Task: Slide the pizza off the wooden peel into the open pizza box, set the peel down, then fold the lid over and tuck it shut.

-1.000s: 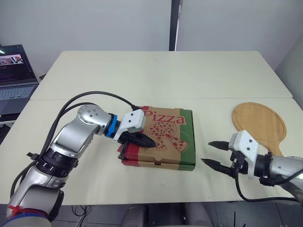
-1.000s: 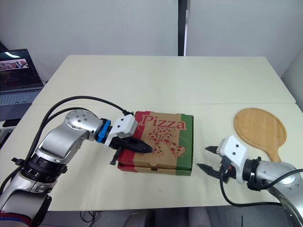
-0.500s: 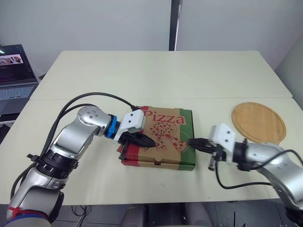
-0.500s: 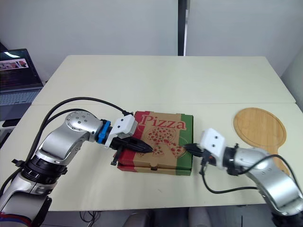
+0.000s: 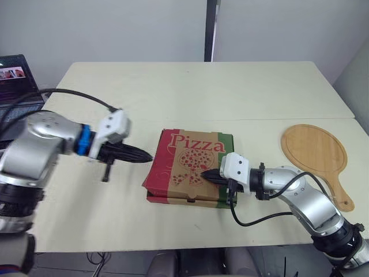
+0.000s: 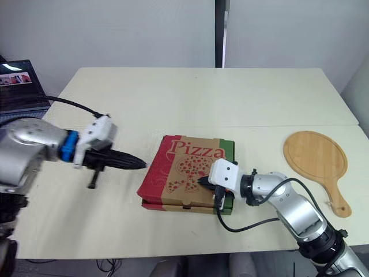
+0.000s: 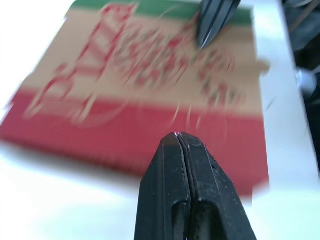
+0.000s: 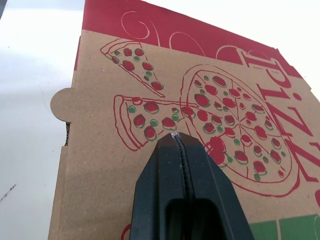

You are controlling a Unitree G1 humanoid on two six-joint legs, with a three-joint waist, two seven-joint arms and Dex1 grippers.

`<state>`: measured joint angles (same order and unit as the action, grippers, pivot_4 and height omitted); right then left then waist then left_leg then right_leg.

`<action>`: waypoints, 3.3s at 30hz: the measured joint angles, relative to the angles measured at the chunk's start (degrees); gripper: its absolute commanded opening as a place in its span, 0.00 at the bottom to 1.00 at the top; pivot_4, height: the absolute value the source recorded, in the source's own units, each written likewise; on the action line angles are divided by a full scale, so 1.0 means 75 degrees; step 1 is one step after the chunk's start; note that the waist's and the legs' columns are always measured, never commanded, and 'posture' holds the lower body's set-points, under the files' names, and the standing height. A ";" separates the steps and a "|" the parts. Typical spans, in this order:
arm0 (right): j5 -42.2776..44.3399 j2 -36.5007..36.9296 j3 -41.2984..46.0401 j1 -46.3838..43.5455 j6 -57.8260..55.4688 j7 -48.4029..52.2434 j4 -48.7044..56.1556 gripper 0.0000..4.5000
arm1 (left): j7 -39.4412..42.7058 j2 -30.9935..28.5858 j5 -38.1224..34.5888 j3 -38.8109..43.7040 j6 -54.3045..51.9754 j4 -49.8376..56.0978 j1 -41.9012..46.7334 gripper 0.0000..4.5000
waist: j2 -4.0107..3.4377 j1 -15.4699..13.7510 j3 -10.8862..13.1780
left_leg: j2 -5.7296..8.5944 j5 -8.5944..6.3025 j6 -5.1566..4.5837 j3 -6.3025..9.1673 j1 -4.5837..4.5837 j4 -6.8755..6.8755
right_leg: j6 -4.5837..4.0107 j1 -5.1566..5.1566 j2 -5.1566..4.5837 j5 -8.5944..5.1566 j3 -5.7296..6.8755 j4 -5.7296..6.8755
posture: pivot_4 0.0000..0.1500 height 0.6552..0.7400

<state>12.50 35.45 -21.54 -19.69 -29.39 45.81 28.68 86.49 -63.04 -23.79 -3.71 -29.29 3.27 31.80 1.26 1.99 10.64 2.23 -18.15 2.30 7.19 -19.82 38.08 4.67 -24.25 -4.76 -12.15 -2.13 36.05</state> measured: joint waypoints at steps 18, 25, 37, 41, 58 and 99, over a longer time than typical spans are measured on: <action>-0.0030 -0.0079 0.0002 -0.0262 0.0047 0.0427 -0.0223 0.01 | -0.0345 0.0319 0.0341 -0.0281 0.0280 0.0916 -0.1415 0.00 | 0.0001 -0.0020 0.0000 | -0.0003 -0.0001 -0.0002 -0.0001 -0.0002 0.0004 | -0.0001 0.0001 0.0001 0.0001 0.0001 0.0004 | 1.00 1.00; -0.0062 -0.0161 0.0000 -0.0343 0.0055 0.0553 -0.0310 0.01 | -0.0689 0.0850 0.0348 -0.0359 0.0144 0.0897 -0.1165 0.00 | 0.0001 -0.0059 0.0000 | 0.0000 -0.0001 -0.0001 0.0003 -0.0004 0.0011 | 0.0000 0.0006 -0.0001 0.0002 0.0002 0.0003 | 1.00 1.00; -0.0184 -0.0208 -0.0034 -0.0457 0.0151 0.0696 -0.0447 0.01 | -0.0792 0.0518 0.0377 -0.0234 0.0208 0.0689 -0.1318 0.00 | 0.0001 -0.0021 0.0000 | -0.0002 -0.0001 -0.0001 0.0001 -0.0004 0.0006 | 0.0000 -0.0002 0.0000 0.0002 0.0001 0.0004 | 1.00 1.00; -0.0418 -0.0167 -0.0138 -0.0410 0.0206 0.0711 -0.0556 0.01 | -0.0989 0.0395 0.0423 0.0140 0.0139 0.0160 -0.1089 0.00 | 0.0001 -0.0039 0.0000 | -0.0001 -0.0001 -0.0001 0.0004 -0.0006 0.0007 | 0.0000 0.0000 0.0000 0.0002 0.0005 0.0004 | 1.00 1.00; -0.0912 -0.0121 -0.0208 0.0094 0.0911 0.0554 -0.0851 0.01 | -0.2558 0.2083 0.0777 -0.0914 -0.0136 0.0875 -0.1204 0.00 | -0.0006 -0.0045 -0.0020 | 0.0001 0.0001 0.0002 0.0001 0.0010 0.0007 | -0.0001 0.0017 -0.0003 0.0003 -0.0001 0.0003 | 1.00 1.00; -0.1295 0.0215 0.1826 0.1367 0.0694 -0.0632 -0.1497 0.01 | -0.4781 0.3060 0.0528 0.0208 -0.1011 0.1225 -0.2931 0.00 | -0.0003 -0.0044 -0.0031 | 0.0008 0.0001 0.0003 -0.0004 0.0006 0.0002 | 0.0000 0.0010 -0.0016 0.0004 -0.0004 -0.0002 | 1.00 1.00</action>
<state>2.79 37.06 -7.84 -9.44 -24.19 41.07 17.45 50.63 -40.08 -19.83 -2.15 -36.88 12.46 9.82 1.24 1.66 10.40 2.29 -18.15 2.32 7.16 -19.78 38.09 4.67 -24.18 -4.88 -12.12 -2.16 36.03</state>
